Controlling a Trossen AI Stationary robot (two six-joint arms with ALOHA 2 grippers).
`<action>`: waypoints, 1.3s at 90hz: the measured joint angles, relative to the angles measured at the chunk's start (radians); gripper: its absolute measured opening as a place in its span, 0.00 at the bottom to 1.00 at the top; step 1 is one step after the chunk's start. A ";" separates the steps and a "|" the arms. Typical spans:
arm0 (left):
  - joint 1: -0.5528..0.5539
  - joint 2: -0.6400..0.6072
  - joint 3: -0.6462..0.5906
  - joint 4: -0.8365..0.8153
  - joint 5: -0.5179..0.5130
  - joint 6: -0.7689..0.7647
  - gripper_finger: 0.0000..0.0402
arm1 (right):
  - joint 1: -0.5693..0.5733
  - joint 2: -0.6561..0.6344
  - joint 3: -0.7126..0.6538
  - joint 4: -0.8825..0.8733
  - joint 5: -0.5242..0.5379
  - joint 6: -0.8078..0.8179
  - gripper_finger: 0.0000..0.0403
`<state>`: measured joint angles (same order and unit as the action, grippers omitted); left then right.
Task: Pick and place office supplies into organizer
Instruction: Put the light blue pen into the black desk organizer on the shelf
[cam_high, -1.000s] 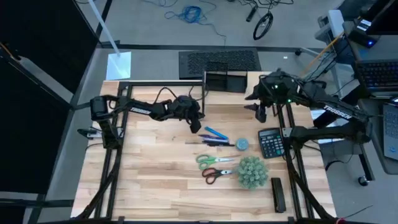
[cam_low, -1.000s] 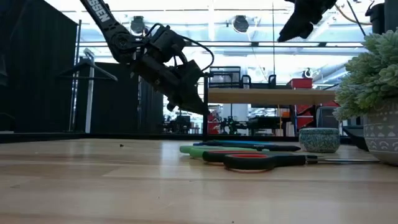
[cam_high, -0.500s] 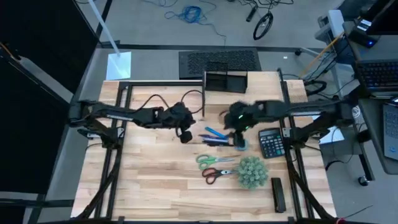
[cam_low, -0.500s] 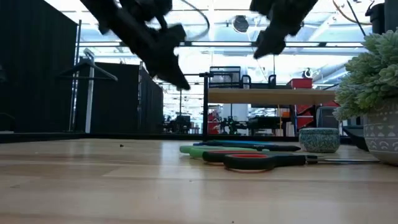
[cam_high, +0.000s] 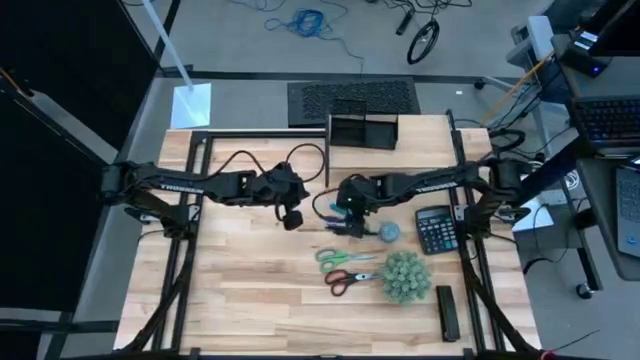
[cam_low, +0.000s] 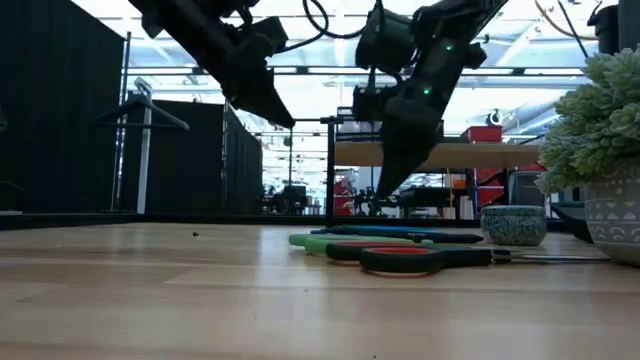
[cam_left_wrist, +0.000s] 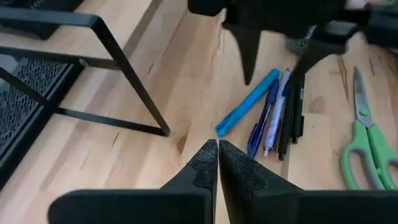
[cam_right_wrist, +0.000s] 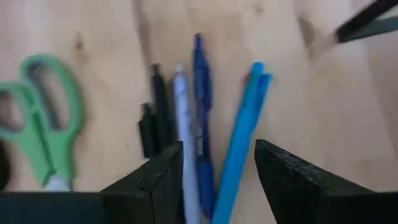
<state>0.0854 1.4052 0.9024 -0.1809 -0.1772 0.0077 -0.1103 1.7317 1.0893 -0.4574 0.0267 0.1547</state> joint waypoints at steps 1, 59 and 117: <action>0.000 0.000 0.000 -0.001 0.000 0.000 0.01 | -0.002 0.002 0.000 0.003 0.001 0.000 0.47; 0.000 0.000 0.000 -0.038 0.000 0.008 0.01 | -0.033 0.168 0.005 0.098 0.080 0.078 0.32; -0.001 0.000 0.000 -0.048 0.000 0.009 0.01 | -0.009 0.156 0.001 0.115 0.087 0.026 0.06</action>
<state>0.0845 1.4055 0.9020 -0.2287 -0.1768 0.0166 -0.1192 1.8880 1.0902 -0.3421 0.1134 0.1805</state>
